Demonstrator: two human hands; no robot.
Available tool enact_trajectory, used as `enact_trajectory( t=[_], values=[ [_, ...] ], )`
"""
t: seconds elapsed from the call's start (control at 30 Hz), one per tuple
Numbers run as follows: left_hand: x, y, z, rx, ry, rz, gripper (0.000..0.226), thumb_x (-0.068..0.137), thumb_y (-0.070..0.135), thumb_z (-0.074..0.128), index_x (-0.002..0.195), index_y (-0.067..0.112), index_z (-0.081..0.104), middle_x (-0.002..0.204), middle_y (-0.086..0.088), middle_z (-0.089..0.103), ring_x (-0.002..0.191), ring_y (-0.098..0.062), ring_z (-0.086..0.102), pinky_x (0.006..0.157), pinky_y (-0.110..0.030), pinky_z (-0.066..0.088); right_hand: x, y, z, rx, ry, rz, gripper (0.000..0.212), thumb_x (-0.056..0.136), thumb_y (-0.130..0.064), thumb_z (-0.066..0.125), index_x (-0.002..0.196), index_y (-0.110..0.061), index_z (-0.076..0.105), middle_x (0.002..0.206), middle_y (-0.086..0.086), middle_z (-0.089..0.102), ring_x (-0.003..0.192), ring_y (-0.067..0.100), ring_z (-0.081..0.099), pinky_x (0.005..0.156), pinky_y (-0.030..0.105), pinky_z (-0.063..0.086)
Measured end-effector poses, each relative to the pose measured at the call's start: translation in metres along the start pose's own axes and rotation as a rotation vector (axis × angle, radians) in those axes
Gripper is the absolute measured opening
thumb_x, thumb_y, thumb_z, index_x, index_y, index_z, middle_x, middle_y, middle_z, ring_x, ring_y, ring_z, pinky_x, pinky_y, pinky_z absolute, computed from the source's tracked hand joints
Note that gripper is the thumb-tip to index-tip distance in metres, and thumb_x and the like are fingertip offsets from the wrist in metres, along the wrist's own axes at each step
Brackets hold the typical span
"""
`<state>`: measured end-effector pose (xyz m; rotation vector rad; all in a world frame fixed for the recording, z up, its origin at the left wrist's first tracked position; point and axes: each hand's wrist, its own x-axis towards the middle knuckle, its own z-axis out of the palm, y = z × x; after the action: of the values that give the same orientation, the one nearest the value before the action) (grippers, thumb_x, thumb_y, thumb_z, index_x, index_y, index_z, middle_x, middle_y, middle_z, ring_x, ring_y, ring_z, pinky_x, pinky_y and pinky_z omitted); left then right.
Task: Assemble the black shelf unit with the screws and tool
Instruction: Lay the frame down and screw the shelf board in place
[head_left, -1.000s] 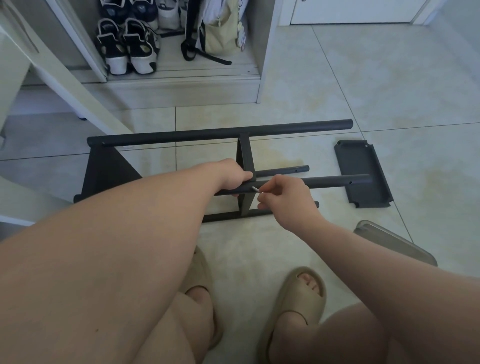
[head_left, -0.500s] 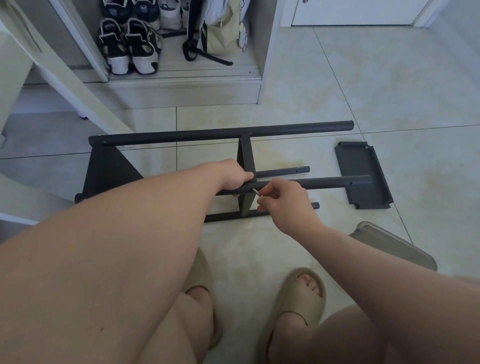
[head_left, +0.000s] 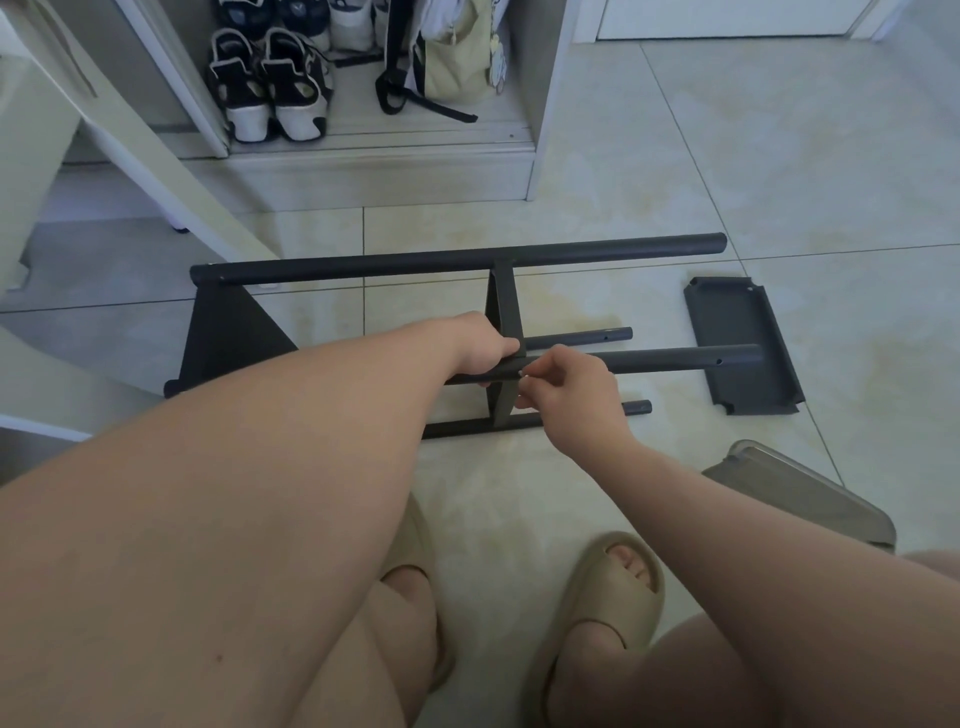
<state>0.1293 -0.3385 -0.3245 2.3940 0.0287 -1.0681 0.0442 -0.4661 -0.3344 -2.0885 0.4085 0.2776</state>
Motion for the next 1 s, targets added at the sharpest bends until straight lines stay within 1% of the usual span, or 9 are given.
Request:
enact_trajectory(
  t=[0.13,0.27,0.4,0.47,0.53,0.6,0.67,0.83,1.0],
  values=[
    [0.003,0.001,0.000,-0.010,0.027,0.005,0.046,0.104,0.039,0.045,0.125,0.003,0.065,0.122,-0.017,0.068,0.113,-0.032,0.063,0.102,-0.042,0.049,0.001,0.002,0.001,0.037,-0.003,0.029,0.017,0.093,-0.010,0.063,0.081,-0.021,0.062,0.067,-0.008,0.073,0.081,0.014,0.073,0.069,0.032,0.057],
    [0.002,0.001,0.000,0.027,-0.001,-0.002,0.047,0.104,0.040,0.041,0.113,0.005,0.070,0.113,-0.014,0.071,0.115,-0.032,0.061,0.104,-0.041,0.045,0.003,0.002,0.002,0.166,-0.009,0.085,0.013,0.092,-0.006,0.064,0.083,-0.015,0.064,0.067,-0.002,0.074,0.077,0.022,0.075,0.084,0.047,0.060],
    [0.003,0.002,0.000,0.014,0.030,-0.007,0.050,0.103,0.043,0.046,0.128,0.002,0.063,0.127,-0.017,0.065,0.119,-0.034,0.061,0.104,-0.044,0.048,0.004,0.002,0.003,0.335,-0.027,0.155,0.012,0.092,-0.002,0.066,0.083,-0.009,0.062,0.071,0.003,0.072,0.066,0.017,0.075,0.089,0.050,0.059],
    [0.003,0.002,0.000,0.014,0.028,-0.013,0.051,0.103,0.044,0.046,0.129,0.003,0.062,0.128,-0.017,0.065,0.119,-0.034,0.061,0.104,-0.044,0.048,0.004,0.001,0.004,0.328,-0.023,0.158,0.012,0.092,-0.001,0.066,0.083,-0.009,0.062,0.072,0.004,0.072,0.063,0.015,0.074,0.086,0.046,0.061],
    [0.004,0.000,0.000,0.009,0.009,-0.024,0.050,0.103,0.046,0.046,0.124,0.005,0.065,0.122,-0.016,0.068,0.117,-0.033,0.062,0.105,-0.044,0.047,0.004,0.001,0.004,0.207,-0.011,0.102,0.014,0.092,-0.003,0.063,0.081,-0.012,0.061,0.076,0.006,0.074,0.059,0.005,0.071,0.071,0.028,0.062],
    [0.004,-0.001,0.000,0.000,-0.006,-0.032,0.048,0.103,0.047,0.045,0.118,0.006,0.067,0.114,-0.013,0.071,0.114,-0.032,0.063,0.106,-0.044,0.045,0.004,0.000,0.005,0.038,-0.011,0.021,0.013,0.093,-0.006,0.059,0.083,-0.013,0.061,0.078,0.006,0.074,0.058,-0.006,0.064,0.047,0.010,0.046],
    [0.004,0.000,0.000,0.003,-0.016,-0.032,0.048,0.103,0.046,0.044,0.116,0.007,0.068,0.111,-0.012,0.072,0.114,-0.031,0.063,0.105,-0.042,0.045,0.006,0.001,0.006,0.029,-0.003,0.018,0.011,0.093,-0.005,0.058,0.085,-0.012,0.063,0.077,0.006,0.074,0.055,-0.008,0.063,0.042,0.008,0.040],
    [0.003,0.002,0.000,-0.003,-0.008,-0.016,0.047,0.104,0.043,0.043,0.111,0.007,0.072,0.109,-0.011,0.073,0.114,-0.030,0.063,0.105,-0.041,0.045,0.012,0.001,0.007,0.152,0.008,0.095,0.005,0.090,-0.004,0.065,0.087,-0.008,0.065,0.079,0.008,0.075,0.058,0.007,0.071,0.073,0.036,0.061],
    [-0.001,0.002,-0.002,-0.001,-0.015,-0.004,0.047,0.105,0.043,0.043,0.116,0.007,0.071,0.119,-0.014,0.070,0.118,-0.032,0.061,0.105,-0.042,0.045,0.023,0.000,-0.002,0.046,-0.033,0.129,0.014,0.084,-0.009,0.073,0.089,-0.011,0.060,0.076,0.008,0.075,0.065,0.021,0.075,0.074,0.044,0.063]
  ],
)
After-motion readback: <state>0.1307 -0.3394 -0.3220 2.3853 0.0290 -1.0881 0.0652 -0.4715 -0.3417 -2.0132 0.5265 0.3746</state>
